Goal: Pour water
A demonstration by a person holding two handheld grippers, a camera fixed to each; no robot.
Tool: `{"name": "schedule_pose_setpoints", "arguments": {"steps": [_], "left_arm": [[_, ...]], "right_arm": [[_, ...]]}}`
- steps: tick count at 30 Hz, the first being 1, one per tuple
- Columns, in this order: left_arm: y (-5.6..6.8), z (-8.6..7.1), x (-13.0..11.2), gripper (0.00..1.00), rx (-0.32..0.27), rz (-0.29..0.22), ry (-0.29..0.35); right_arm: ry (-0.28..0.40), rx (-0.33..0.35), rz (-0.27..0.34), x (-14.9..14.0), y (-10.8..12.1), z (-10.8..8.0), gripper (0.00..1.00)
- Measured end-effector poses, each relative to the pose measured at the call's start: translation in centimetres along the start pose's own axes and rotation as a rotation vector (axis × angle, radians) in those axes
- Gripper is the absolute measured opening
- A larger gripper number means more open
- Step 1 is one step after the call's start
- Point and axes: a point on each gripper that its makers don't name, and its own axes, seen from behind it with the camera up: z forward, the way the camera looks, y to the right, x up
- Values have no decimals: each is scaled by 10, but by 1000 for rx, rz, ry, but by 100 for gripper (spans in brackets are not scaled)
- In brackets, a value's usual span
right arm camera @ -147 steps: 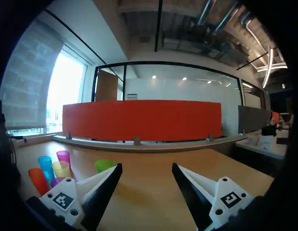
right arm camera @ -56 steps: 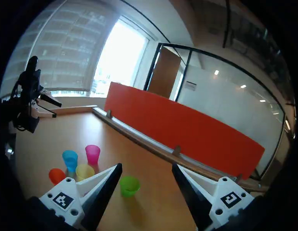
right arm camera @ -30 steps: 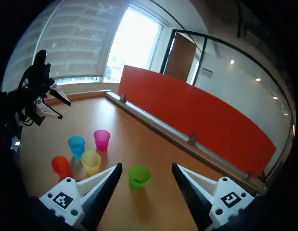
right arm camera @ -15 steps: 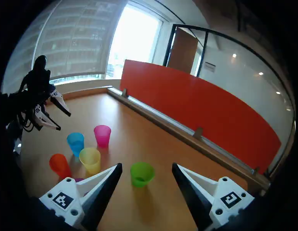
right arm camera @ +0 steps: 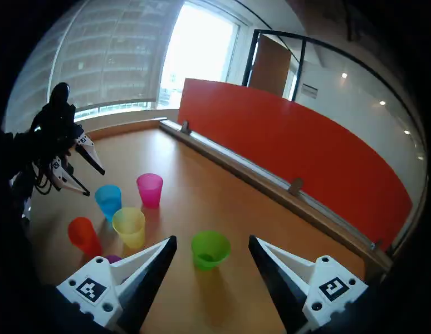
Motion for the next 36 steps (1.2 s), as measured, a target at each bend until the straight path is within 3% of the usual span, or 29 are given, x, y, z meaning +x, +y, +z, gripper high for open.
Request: {"name": "schedule_pose_setpoints", "arguments": {"steps": [9, 36], "left_arm": [[6, 10, -10, 91, -21, 4, -18], [3, 46, -21, 91, -41, -6, -37]], "right_arm": [[-3, 6, -3, 0, 0, 8, 100], [-23, 26, -15, -11, 0, 29, 100]]}}
